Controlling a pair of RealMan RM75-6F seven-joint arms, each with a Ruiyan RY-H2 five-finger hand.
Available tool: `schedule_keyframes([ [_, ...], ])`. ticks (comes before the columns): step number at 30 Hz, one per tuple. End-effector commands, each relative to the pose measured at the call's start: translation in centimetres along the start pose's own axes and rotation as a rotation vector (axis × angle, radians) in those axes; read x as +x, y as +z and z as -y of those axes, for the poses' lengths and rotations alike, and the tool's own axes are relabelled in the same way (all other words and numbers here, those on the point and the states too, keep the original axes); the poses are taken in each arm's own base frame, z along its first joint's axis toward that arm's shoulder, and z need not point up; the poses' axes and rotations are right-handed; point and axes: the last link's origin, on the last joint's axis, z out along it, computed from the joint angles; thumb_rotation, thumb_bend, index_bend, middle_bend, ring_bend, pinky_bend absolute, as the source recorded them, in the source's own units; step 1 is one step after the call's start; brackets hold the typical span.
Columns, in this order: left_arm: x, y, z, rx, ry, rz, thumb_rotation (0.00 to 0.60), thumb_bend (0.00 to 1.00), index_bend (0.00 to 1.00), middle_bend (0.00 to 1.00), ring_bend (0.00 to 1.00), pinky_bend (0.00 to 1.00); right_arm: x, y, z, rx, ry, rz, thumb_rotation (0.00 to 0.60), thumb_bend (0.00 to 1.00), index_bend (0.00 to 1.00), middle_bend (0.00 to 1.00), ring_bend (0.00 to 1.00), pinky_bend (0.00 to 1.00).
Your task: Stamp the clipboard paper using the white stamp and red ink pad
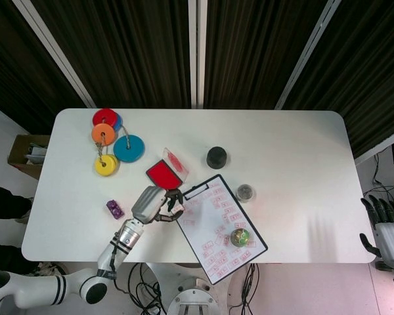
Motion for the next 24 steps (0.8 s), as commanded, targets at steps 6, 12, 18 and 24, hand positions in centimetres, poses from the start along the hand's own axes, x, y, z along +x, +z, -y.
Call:
schedule_keyframes([
  [6,-3.8,1.6,-1.4,-0.041,0.031,0.093,0.600,0.48,0.69,0.74,1.00,1.00,0.0,-0.4,-1.0,-0.022,0.010,0.007,0.600,0.27,0.00,0.00,0.00,0.00],
  [12,-5.0,3.9,-2.2,-0.064,0.056,0.110,0.600,0.48,0.69,0.74,1.00,1.00,0.3,-0.4,-1.2,-0.021,0.014,0.005,0.600,0.27,0.00,0.00,0.00,0.00],
  [18,-5.7,6.0,-2.5,-0.055,0.079,0.127,0.600,0.48,0.69,0.74,1.00,1.00,0.5,-0.5,-1.5,-0.030,0.014,0.002,0.600,0.27,0.00,0.00,0.00,0.00],
  [24,-5.8,7.3,-1.9,-0.051,0.124,0.130,0.600,0.48,0.69,0.74,1.00,1.00,0.5,-0.6,-1.8,-0.041,0.013,0.000,0.600,0.27,0.00,0.00,0.00,0.00],
])
